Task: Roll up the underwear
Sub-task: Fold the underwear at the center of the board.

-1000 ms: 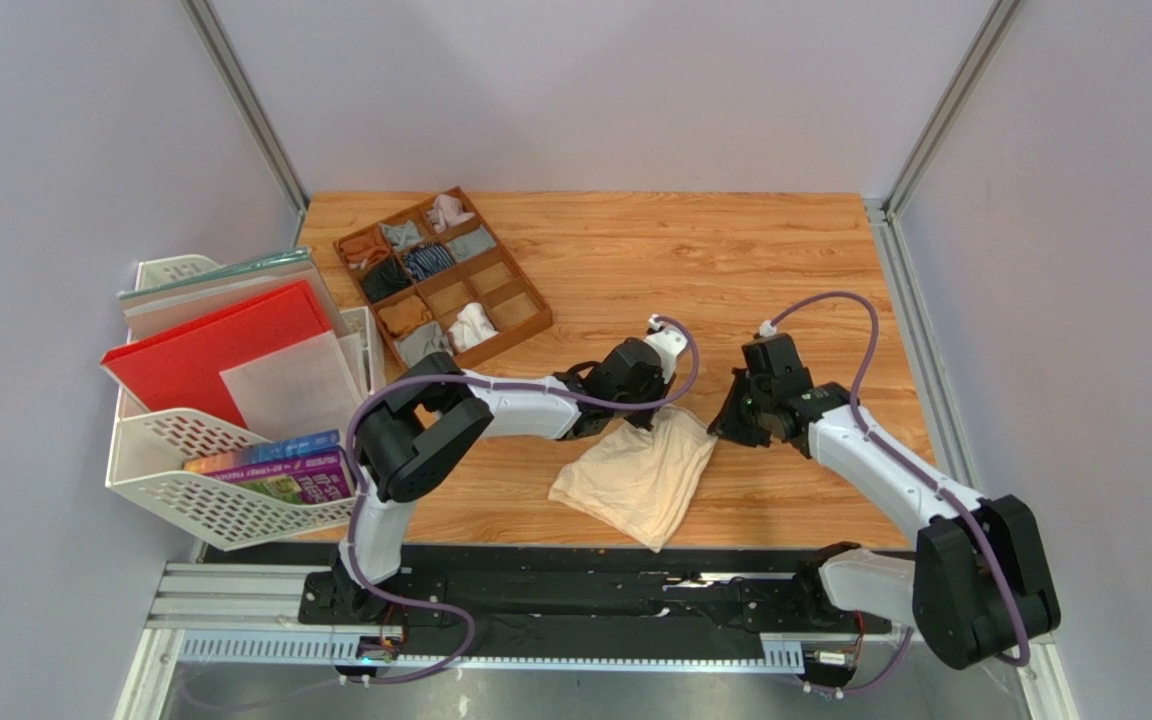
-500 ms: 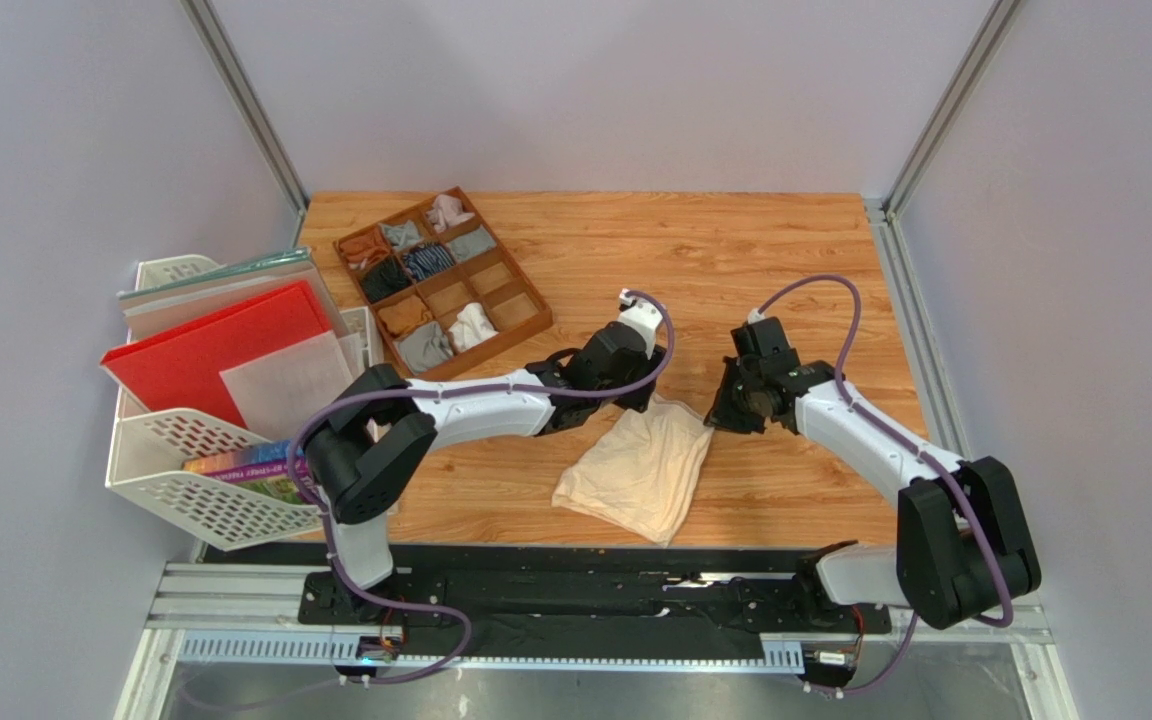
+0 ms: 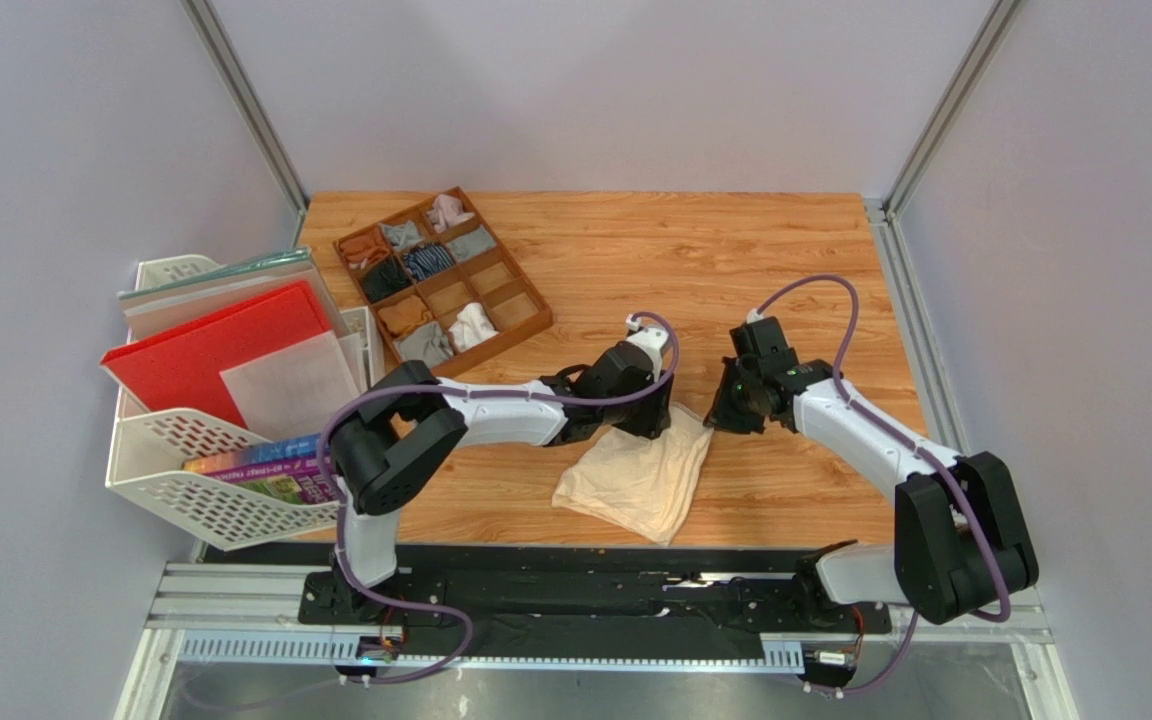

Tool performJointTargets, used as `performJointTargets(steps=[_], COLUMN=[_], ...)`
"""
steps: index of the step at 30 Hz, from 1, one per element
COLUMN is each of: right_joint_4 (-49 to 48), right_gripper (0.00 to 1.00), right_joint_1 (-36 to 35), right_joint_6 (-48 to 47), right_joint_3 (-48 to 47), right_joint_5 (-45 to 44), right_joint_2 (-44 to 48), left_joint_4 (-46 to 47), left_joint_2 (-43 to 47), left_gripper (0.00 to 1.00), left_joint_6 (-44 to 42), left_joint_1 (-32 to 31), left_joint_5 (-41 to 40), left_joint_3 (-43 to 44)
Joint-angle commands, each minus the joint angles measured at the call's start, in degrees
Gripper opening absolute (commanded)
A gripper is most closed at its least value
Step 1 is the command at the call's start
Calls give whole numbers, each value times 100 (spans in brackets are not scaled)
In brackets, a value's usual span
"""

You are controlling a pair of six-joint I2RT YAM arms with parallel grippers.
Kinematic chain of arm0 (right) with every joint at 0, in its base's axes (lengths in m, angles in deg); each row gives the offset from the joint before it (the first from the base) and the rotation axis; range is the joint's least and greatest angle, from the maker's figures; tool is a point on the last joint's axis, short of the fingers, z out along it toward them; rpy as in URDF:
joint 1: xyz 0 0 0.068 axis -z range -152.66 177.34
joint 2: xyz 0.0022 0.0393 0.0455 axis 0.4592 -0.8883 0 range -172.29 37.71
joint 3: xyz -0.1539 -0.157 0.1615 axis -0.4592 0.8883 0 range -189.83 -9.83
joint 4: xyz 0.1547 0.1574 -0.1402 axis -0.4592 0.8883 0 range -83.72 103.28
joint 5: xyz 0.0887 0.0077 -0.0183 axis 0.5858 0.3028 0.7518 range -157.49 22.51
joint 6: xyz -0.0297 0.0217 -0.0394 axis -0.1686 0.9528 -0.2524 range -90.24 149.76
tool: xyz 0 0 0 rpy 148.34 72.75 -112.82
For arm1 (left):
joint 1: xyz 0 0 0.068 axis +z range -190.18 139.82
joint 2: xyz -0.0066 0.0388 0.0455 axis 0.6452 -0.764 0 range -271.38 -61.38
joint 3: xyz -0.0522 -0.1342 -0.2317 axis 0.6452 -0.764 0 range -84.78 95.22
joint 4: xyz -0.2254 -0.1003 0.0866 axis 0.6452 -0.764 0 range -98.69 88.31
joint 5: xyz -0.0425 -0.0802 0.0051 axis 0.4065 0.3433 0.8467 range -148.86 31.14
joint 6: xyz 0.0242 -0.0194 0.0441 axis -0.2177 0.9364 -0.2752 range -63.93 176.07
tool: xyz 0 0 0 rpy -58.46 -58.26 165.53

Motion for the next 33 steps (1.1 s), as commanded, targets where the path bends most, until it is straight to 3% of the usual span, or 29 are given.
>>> performJointTargets(steps=[1,9,29,33], right_joint_4=[-132,-97,-246,-325], right_gripper=[0,0,0,0], right_joint_1=[-7,-156,-306,-315], right_joint_6=[-5,136,593,619], right_joint_3=[-180,-364,-963,-945], right_joint_5=[105,211,88,-17], right_joint_2=[2,99,-349,-542], left_joint_4=[213,371,933,978], left_joint_2=[-409,-744,-735,-587], left_gripper=[51,51,52,54], left_joint_6=[235,191,323,471], left_joint_1=[-26,-26,-210,-316], left_joint_5=[173,243,683,473], left_joint_3=[270,323,-81,-108])
